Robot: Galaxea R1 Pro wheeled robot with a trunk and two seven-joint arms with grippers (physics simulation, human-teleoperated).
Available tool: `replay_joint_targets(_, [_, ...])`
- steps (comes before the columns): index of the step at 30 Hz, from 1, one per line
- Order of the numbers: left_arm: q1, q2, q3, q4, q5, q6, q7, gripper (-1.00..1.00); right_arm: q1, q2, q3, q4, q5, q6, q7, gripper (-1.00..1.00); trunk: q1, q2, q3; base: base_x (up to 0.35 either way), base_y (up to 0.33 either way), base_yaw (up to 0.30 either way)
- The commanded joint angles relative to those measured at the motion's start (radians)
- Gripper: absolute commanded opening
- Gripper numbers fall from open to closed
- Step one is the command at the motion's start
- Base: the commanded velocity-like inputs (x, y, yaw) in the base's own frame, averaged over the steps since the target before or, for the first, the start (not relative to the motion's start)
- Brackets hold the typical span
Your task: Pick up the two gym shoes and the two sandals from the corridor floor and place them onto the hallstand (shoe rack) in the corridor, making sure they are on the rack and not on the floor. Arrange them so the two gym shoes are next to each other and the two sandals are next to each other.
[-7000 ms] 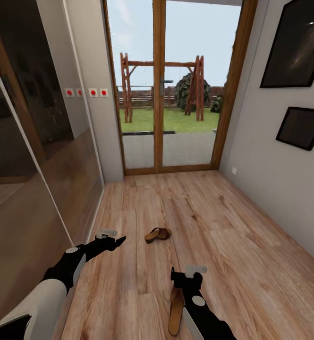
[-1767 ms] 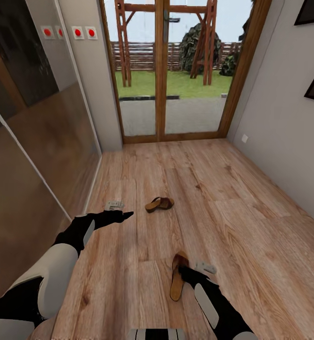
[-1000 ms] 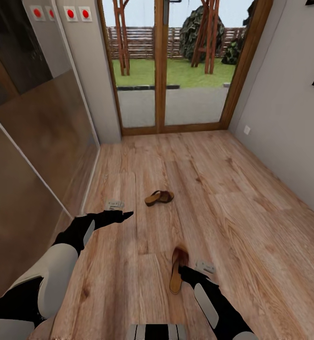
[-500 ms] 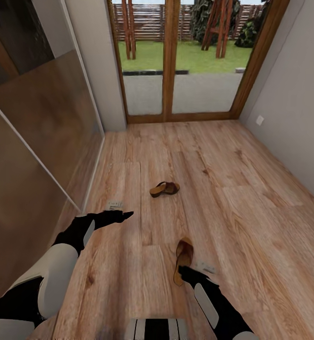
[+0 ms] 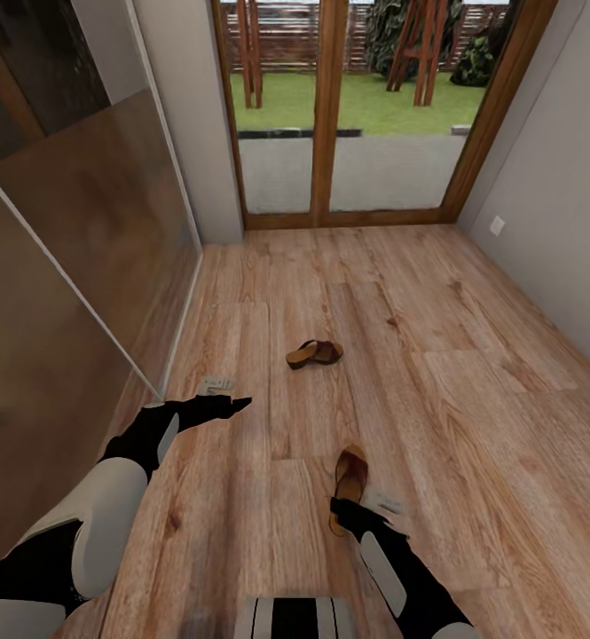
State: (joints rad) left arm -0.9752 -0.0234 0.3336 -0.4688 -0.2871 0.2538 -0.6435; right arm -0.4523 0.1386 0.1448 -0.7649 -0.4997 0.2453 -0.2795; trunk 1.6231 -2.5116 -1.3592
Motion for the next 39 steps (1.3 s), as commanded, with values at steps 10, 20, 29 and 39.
replay_joint_targets(10, [0.000,-0.005,0.008,-0.002,-0.004,0.010,-0.007,1.00,-0.004,0.036,0.006,-0.007,-0.009,0.002,-0.162,1.00,0.000,0.000,-0.001,0.000,0.000,0.001])
replay_joint_targets(20, [-0.002,-0.016,0.008,-0.002,-0.004,0.009,-0.006,1.00,-0.005,0.036,0.006,-0.007,-0.010,0.000,-0.180,1.00,0.000,0.000,-0.001,0.000,0.000,0.000])
replay_joint_targets(29, [-0.002,-0.018,0.008,-0.002,-0.004,0.009,-0.005,1.00,-0.005,0.036,0.006,-0.007,-0.010,0.000,-0.179,1.00,0.002,-0.001,-0.022,0.000,0.000,0.011])
replay_joint_targets(39, [-0.003,-0.019,0.008,-0.003,-0.004,0.009,-0.005,1.00,-0.005,0.036,0.007,-0.008,-0.010,0.002,-0.178,1.00,0.007,-0.004,-0.071,0.000,0.000,0.147])
